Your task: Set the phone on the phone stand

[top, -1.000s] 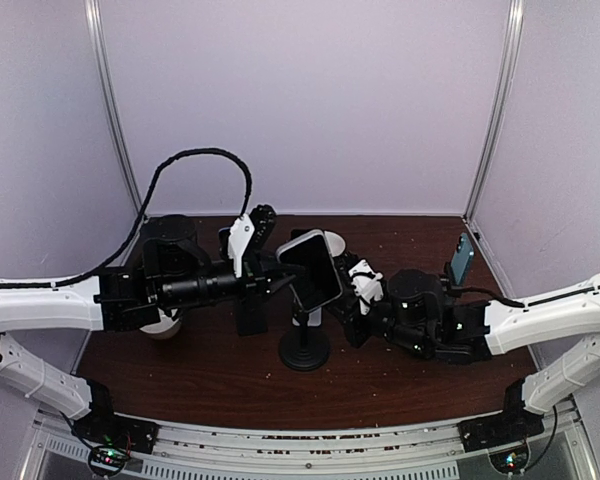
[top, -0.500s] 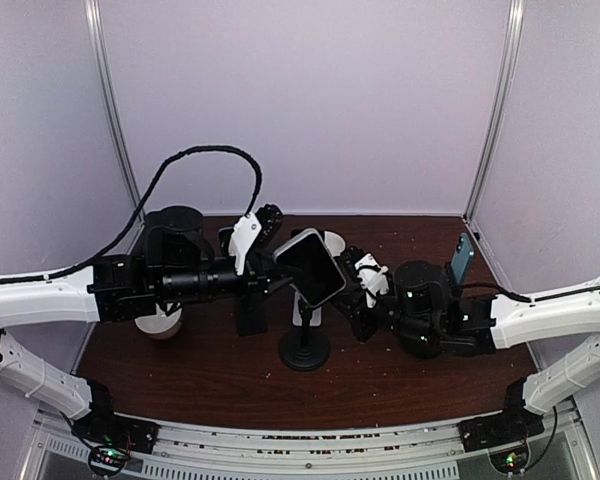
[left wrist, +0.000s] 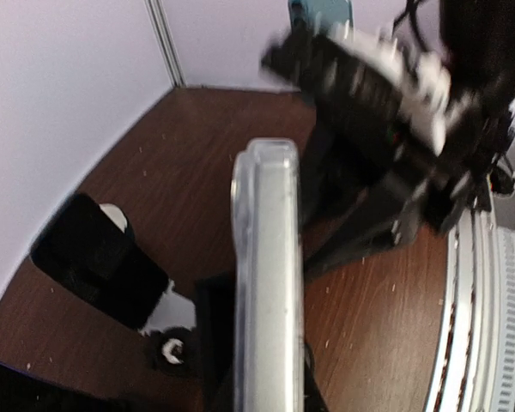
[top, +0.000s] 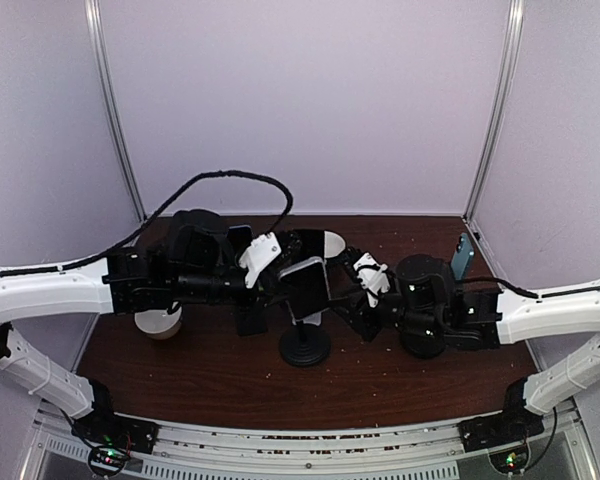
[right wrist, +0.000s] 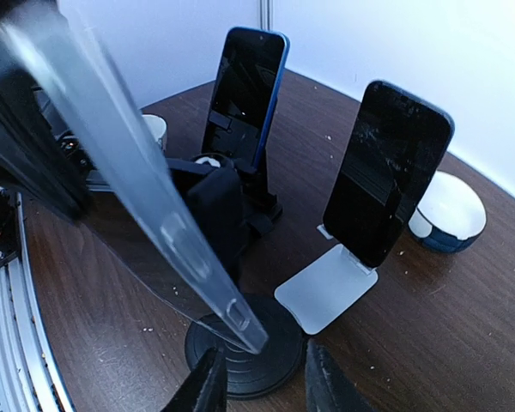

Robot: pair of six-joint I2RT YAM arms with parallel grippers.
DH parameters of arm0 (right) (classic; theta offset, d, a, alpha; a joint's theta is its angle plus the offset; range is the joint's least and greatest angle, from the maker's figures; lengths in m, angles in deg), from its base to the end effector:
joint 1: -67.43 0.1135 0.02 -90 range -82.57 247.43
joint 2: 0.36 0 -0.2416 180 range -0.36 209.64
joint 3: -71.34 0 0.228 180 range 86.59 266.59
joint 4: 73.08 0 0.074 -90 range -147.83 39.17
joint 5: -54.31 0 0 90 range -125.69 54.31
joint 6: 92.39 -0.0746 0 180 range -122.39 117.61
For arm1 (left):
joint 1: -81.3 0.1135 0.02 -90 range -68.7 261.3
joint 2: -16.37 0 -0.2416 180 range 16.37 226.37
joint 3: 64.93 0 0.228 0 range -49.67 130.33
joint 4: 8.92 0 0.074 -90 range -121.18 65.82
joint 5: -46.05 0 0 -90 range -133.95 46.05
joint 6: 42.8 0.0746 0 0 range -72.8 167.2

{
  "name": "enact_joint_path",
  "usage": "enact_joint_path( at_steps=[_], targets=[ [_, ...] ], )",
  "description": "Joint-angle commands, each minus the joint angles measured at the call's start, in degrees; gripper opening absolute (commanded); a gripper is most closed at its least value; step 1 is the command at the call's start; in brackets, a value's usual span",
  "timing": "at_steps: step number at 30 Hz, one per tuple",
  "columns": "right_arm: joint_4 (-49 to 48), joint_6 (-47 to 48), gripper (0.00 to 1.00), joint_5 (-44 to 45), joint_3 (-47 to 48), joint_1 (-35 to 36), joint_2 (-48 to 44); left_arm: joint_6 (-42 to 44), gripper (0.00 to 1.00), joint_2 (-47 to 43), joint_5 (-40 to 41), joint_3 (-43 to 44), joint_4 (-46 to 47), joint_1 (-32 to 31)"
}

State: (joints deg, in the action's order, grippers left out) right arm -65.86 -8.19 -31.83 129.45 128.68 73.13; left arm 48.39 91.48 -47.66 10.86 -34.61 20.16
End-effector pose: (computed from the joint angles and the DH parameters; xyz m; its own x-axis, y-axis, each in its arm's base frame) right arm 0.1526 0.2678 0.2276 -0.2693 -0.2812 -0.9211 -0.8218 0.5657 0.0676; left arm 0.1504 -0.2830 0.2869 -0.1853 0.3791 -0.9066 0.9063 0.4225 -0.0085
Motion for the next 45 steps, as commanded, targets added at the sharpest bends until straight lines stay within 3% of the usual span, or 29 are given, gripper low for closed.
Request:
enact_joint_path(
  at_steps=[1,6,12,16,21,24,31,33,34,36,37,39,42,45],
  targets=[
    [1.18,3.16,0.36,-2.58,1.41,-0.07,-6.01,3.98,0.0,0.57,-0.26,-2.68,-5.57,1.38],
    [5.78,6.45,0.48,-8.2,1.37,-0.1,-9.75,5.67,0.0,-0.67,-5.79,-3.49,0.73,1.38],
    [9.75,8.32,0.87,-18.81,4.52,-0.15,-9.81,8.0,0.0,-1.88,-11.09,-2.64,3.5,1.36],
    [13.35,10.82,0.87,-23.74,9.48,-0.04,-8.45,10.07,0.0,-4.02,-18.39,-3.34,4.14,1.42],
    [21.09,16.41,0.81,-30.83,17.86,-0.06,-2.99,13.48,0.0,-3.97,-21.97,1.15,-0.07,1.46],
    [26.78,18.16,0.7,-33.18,21.16,-0.08,0.47,14.2,0.0,-4.58,-24.83,2.67,0.14,1.74],
    [24.47,17.54,0.01,-32.33,18.22,-0.13,-0.99,12.07,0.0,-6.04,-26.51,1.35,2.1,2.32],
    [21.78,16.93,0.0,-31.42,17.17,-0.25,-2.1,11.61,0.0,-5.38,-25.97,1.37,2.3,2.51],
    [20.28,16.38,0.0,-30.54,16.41,-0.55,-2.82,10.73,0.05,-5.07,-25.0,1.13,3.16,2.76],
    [17.35,15.03,0.0,-28.79,14.7,-2.04,-3.57,7.97,0.53,-5.22,-20.65,-1.51,7.58,3.66],
    [16.17,14.01,0.0,-28.58,14.06,-3.39,-3.61,6.17,0.64,-5.93,-18.57,-4.06,11.49,4.74],
    [14.81,11.88,0.0,-29.16,13.84,-5.54,-3.37,1.92,0.72,-7.05,-17.75,-8.53,18.28,8.08],
    [10.35,10.3,0.0,-28.89,11.44,-5.59,-4.06,1.07,0.75,-6.57,-16.91,-11.73,22.38,9.55],
    [5.53,9.52,0.0,-27.86,8.39,-5.67,-4.11,-0.57,0.78,-5.08,-19.17,-17.69,33.07,9.7]
  ],
)
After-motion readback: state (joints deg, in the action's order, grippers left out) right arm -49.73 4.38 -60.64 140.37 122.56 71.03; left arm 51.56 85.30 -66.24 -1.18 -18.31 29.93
